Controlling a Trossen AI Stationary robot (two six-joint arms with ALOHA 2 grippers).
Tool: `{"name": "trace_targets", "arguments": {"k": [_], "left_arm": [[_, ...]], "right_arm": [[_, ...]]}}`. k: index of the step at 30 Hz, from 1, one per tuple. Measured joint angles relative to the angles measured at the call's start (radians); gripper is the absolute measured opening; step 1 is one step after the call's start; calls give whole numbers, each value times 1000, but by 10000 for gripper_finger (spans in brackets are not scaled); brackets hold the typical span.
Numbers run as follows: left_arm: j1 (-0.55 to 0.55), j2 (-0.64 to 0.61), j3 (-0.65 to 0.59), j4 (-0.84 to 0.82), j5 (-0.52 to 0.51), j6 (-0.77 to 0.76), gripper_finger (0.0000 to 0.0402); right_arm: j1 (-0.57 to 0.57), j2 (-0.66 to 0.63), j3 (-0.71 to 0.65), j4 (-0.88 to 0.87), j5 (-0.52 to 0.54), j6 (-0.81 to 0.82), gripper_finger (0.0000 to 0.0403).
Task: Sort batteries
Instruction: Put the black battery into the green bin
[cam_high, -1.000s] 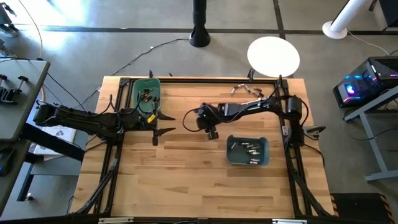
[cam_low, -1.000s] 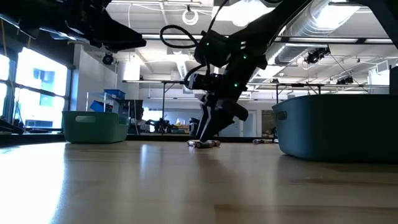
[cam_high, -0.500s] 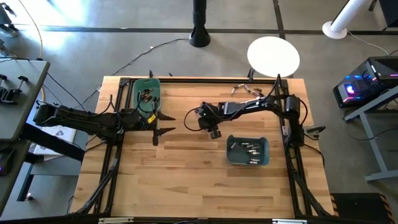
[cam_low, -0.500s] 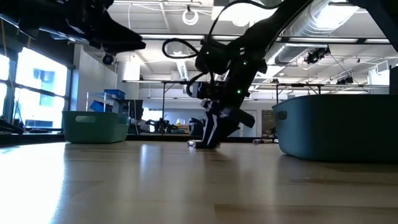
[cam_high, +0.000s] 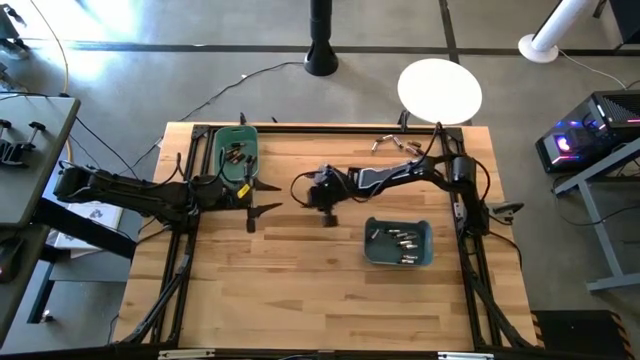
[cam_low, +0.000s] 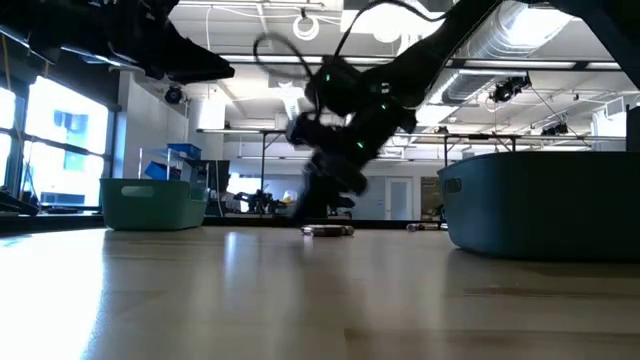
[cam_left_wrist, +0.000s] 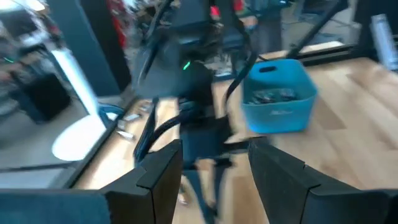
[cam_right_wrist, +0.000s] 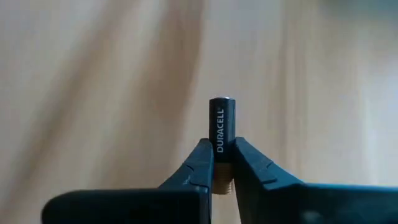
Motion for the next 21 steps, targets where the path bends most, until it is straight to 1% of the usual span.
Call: {"name": "trace_targets", "arguments": {"k": [2,5,9,11,14,16,19,21], "left_arm": [[0,-7,-23,41,-39,20,176],[0,-46,-53,63,-51,46,176],[4,-168,-117,49,-50,82,176],[9,-238,-147,65,-31,78,176],[14,-336,-209,73,20,47,176],[13,-378,-245,123,83,12,176],[13,-405,-292,213,156,-39,176],[13,-404,-313,272,184,-63,176]], "right_arm": [[16,-2,3,182,-31,30,19],[39,-5,3,419,-50,61,17],[71,30,3,804,-62,127,16],[83,52,3,947,-82,150,16],[104,71,3,1078,-112,191,16],[118,72,3,1147,-117,214,18],[134,72,3,1191,-104,209,21],[138,72,3,1208,-77,206,21]]}}
